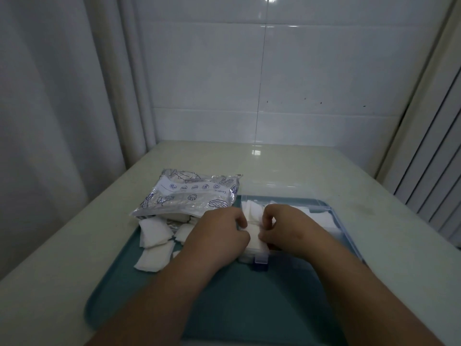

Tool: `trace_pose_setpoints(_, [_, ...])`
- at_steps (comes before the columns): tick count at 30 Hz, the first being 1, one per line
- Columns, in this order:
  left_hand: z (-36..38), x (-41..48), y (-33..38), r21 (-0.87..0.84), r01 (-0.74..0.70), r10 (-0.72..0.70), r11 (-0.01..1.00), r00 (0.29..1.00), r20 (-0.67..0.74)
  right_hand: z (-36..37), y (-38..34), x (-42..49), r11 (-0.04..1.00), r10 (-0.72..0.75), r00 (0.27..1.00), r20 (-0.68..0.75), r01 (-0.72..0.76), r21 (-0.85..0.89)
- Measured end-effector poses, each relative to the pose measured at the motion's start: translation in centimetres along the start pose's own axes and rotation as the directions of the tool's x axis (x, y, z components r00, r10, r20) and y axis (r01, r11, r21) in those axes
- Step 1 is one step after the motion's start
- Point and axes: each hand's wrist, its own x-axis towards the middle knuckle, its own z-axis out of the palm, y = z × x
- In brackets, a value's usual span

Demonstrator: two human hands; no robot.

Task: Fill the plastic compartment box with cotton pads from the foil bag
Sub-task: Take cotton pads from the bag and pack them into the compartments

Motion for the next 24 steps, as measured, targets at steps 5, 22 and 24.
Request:
trace_pose_setpoints(5, [0.12, 0.28, 0.06, 0.055, -0.013, 0.011, 0.998, 0.999, 0.048, -0.31, 0.76, 0.17, 0.990, 0.000, 0.999, 0.036, -0.005, 0.140])
trace_pose_setpoints(22, [-0.31, 0.31, 0.47, -0.010, 0.035, -0.033, 0.999, 0.983, 0.180, -0.29, -0.01, -0.03, 0.993, 0.048, 0.999, 0.019, -0.049, 0.103])
trace_pose_setpoints(24, [-0.26, 0.27, 0.53, -0.018, 0.040, -0.037, 0.999, 0.985, 0.171, -0.36, 0.09, 0.06, 0.991, 0.066, 0.998, 0.008, -0.067, 0.114])
